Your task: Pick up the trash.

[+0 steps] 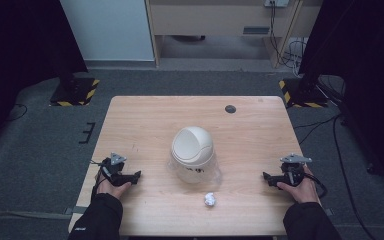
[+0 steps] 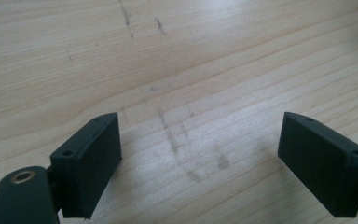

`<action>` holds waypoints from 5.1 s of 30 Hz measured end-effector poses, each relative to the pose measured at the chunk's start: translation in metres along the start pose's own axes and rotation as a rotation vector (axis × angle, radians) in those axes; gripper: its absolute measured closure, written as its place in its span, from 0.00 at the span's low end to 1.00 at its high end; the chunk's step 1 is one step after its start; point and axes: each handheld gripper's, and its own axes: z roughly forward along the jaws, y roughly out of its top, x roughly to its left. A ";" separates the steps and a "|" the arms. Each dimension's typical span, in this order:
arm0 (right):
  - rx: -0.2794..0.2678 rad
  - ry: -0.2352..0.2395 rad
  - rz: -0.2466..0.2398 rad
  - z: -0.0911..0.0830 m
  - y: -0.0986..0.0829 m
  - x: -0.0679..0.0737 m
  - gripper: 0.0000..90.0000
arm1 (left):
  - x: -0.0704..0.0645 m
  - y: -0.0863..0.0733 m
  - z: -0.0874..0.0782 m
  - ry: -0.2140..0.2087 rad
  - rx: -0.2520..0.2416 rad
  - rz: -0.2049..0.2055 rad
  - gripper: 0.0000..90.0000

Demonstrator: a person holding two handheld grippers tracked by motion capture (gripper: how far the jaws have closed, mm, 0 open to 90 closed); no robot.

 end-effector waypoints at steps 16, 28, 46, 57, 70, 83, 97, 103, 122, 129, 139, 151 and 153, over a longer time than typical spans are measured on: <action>-0.002 -0.001 -0.002 0.000 0.000 0.000 0.01 | -0.014 0.020 -0.033 -0.023 -0.272 -0.018 0.18; -0.002 -0.001 0.001 0.000 0.000 0.000 0.01 | -0.027 0.032 -0.051 -0.079 -0.409 -0.043 0.19; -0.002 -0.001 -0.002 0.000 0.000 0.000 0.01 | -0.047 0.051 -0.068 -0.161 -0.532 -0.037 0.18; -0.002 -0.001 -0.003 0.000 0.000 0.000 0.01 | -0.053 0.067 -0.074 -0.176 -0.577 -0.013 0.17; -0.003 -0.001 0.000 0.000 0.000 0.000 0.01 | -0.070 0.089 -0.069 -0.214 -0.585 0.038 0.16; -0.002 -0.001 -0.001 0.000 0.000 0.000 0.01 | -0.080 0.099 -0.052 -0.230 -0.538 0.062 0.17; -0.003 -0.001 -0.001 0.000 0.000 0.000 0.01 | -0.093 0.100 -0.040 -0.243 -0.478 0.107 0.17; -0.002 -0.001 -0.003 0.000 0.000 0.000 0.01 | -0.096 0.099 -0.032 -0.242 -0.449 0.118 0.17; -0.003 -0.001 -0.001 0.000 0.000 0.000 0.01 | -0.100 0.102 -0.017 -0.237 -0.394 0.120 0.17; -0.003 -0.001 -0.001 0.000 0.000 0.000 0.01 | -0.102 0.106 -0.011 -0.232 -0.372 0.126 0.17; -0.002 -0.001 -0.001 0.000 0.000 0.000 0.01 | -0.101 0.110 -0.001 -0.237 -0.353 0.091 0.17; -0.002 -0.001 0.000 0.000 0.000 0.000 0.01 | -0.107 0.118 0.005 -0.231 -0.321 0.143 0.17; -0.002 -0.001 -0.003 0.000 0.000 0.000 0.01 | -0.107 0.119 0.003 -0.230 -0.336 0.155 0.17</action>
